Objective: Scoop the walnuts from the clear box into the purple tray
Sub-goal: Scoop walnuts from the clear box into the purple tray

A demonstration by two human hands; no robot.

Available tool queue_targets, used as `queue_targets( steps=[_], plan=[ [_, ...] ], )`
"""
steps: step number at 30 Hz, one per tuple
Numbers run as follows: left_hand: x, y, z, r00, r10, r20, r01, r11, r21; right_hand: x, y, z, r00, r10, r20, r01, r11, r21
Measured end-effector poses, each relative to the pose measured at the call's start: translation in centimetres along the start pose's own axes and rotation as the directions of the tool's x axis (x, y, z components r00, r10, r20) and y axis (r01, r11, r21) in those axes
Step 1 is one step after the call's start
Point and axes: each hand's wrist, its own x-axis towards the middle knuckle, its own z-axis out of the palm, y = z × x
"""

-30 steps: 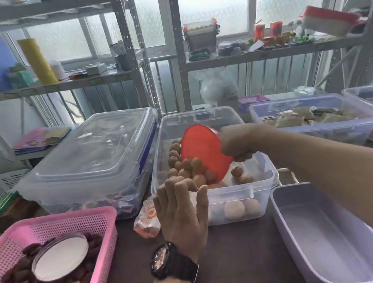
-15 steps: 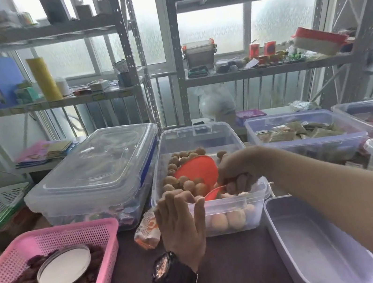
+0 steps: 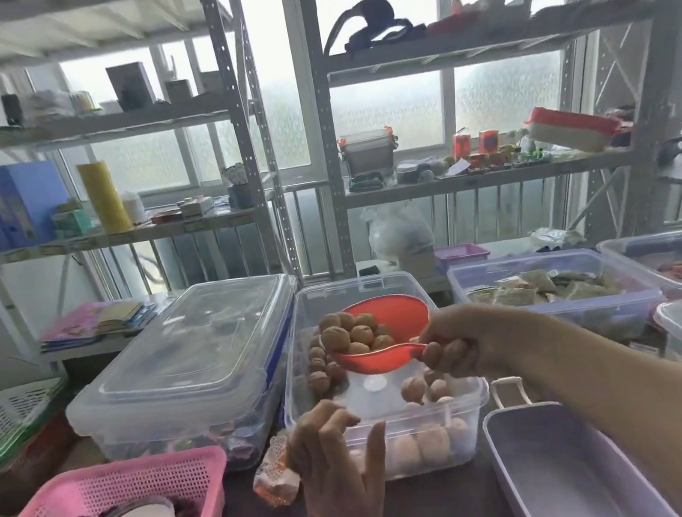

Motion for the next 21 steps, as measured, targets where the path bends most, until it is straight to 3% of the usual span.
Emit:
queue_targets(
  steps=[3,7,9,12,14,17,21],
  plan=[
    [-0.1,1.0,-0.4,0.999,0.036,0.000,-0.036,0.994,-0.099,-1.7,-0.7,-1.2,0.999,-0.039,-0.004,0.039,0.998,0.046],
    [-1.1,3.4,-0.6,0.960,0.037,0.278,0.020,0.980,-0.198,-2.4,-1.4,-0.1,0.998,-0.052,-0.016,0.053,0.998,0.041],
    [-1.9,4.4,-0.8,0.885,-0.111,0.452,0.232,0.947,-0.222,-3.2,-1.3,-0.5,0.998,-0.057,-0.032,0.059,0.997,0.053],
    [-2.8,5.8,-0.3,0.654,-0.338,0.677,0.589,0.788,-0.176,-5.0,-1.0,-2.0,0.996,-0.087,-0.034,0.090,0.990,0.113],
    [-3.2,6.7,0.6,0.511,-0.347,0.787,0.699,0.700,-0.146,-6.1,-0.8,-2.5,0.994,-0.095,-0.053,0.099,0.991,0.085],
    [-3.6,8.1,1.9,0.436,-0.312,0.844,0.708,0.698,-0.108,-7.6,-0.2,-3.0,0.991,-0.100,-0.088,0.104,0.994,0.039],
    [-3.7,9.4,3.5,0.408,-0.355,0.841,0.811,0.564,-0.155,-10.6,1.2,-5.1,0.985,-0.119,-0.129,0.129,0.989,0.071]
  ],
)
